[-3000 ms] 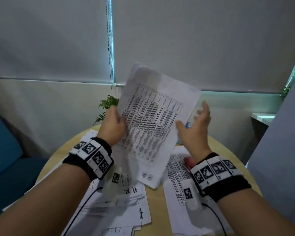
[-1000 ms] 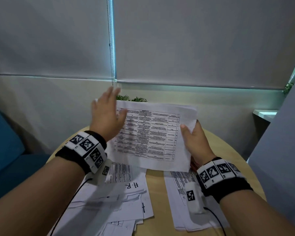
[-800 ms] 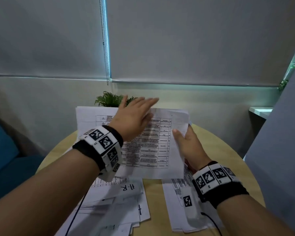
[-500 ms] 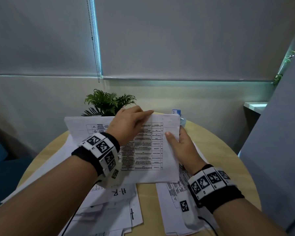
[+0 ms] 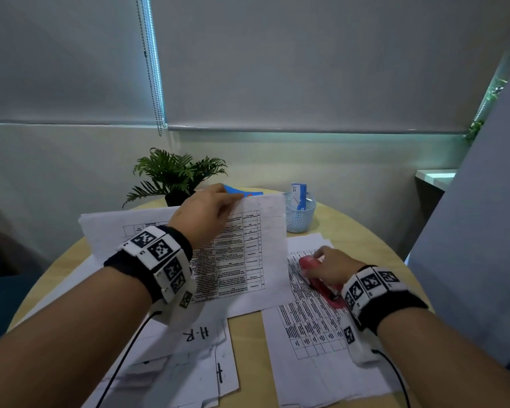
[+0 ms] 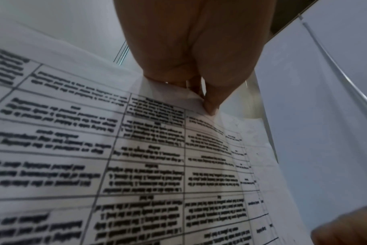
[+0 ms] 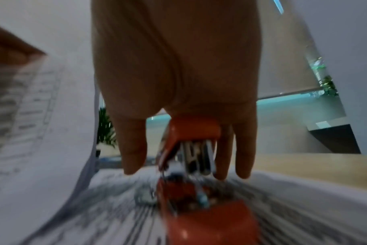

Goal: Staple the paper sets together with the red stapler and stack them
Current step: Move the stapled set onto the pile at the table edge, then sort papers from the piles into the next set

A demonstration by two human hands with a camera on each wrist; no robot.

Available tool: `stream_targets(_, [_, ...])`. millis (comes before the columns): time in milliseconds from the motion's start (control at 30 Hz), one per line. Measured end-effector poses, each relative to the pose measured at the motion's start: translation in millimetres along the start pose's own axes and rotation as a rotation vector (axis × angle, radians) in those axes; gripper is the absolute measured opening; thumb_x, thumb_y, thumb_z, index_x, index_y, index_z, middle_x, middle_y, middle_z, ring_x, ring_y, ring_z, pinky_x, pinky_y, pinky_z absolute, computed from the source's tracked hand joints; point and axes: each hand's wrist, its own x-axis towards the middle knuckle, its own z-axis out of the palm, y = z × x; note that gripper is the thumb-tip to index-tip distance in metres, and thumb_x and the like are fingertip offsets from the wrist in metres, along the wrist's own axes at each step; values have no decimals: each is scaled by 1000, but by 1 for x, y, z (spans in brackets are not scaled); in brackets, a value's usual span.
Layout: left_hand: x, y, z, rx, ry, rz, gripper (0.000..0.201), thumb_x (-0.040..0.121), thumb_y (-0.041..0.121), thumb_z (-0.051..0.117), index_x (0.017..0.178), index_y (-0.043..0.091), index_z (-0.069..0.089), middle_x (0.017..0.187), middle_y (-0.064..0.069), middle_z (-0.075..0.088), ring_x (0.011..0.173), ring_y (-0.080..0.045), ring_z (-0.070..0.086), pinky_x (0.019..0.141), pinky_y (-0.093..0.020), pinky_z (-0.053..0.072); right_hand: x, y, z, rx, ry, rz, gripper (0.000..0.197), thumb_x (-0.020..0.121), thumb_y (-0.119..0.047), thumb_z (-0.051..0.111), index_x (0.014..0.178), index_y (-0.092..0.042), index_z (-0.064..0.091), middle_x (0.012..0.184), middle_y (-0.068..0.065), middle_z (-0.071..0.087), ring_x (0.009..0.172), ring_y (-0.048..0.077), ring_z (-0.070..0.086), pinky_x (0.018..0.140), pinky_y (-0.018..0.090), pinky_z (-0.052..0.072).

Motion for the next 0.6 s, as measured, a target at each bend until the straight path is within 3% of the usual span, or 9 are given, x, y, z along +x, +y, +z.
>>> stream_targets(67, [0, -1, 2, -13, -12, -9, 32, 96, 15, 47, 124, 21, 61, 99, -1, 57, 94, -23, 57, 82, -30, 43, 8, -1, 6, -184, -47, 15, 62, 77, -46, 72, 124, -12, 49, 119, 6, 59, 102, 21, 58, 84, 28, 46])
stream_targets(167, [0, -2, 4, -11, -55, -31, 33, 97, 16, 45, 126, 21, 59, 107, -2, 58, 99, -20, 56, 83, -24, 39, 17, -4, 10, -276, -35, 26, 54, 82, -41, 69, 121, -7, 53, 117, 7, 62, 104, 23, 61, 82, 28, 46])
stream_targets(300, [0, -2, 4, -46, -64, -49, 33, 96, 15, 46, 126, 22, 60, 93, 6, 48, 96, -20, 56, 80, -24, 40, 13, -9, 7, -241, 25, -2, 44, 94, -36, 52, 125, -7, 44, 125, 12, 56, 109, 28, 56, 81, 29, 42])
stream_targets(400, [0, 0, 2, -82, -69, -69, 33, 96, 15, 46, 125, 22, 60, 96, 4, 52, 97, -20, 56, 83, -27, 42, 3, -18, -5, 142, 82, -75, 40, 98, -35, 43, 126, -6, 41, 119, 14, 55, 108, 32, 57, 93, 40, 46])
stream_targets(500, [0, 2, 0, -83, -77, -77, 33, 96, 15, 46, 125, 22, 60, 104, -1, 58, 99, -20, 56, 86, -29, 44, -1, -30, -16, 592, 303, -90, 33, 87, -24, 61, 115, -9, 50, 101, 7, 63, 93, 26, 62, 81, 38, 52])
stream_targets(600, [-1, 4, -2, -83, -64, -80, 32, 96, 15, 47, 124, 20, 61, 109, -1, 59, 100, -19, 57, 86, -26, 43, -9, -49, -26, 953, 532, -118, 22, 84, -12, 63, 105, -11, 56, 85, 2, 62, 79, 23, 60, 67, 35, 52])
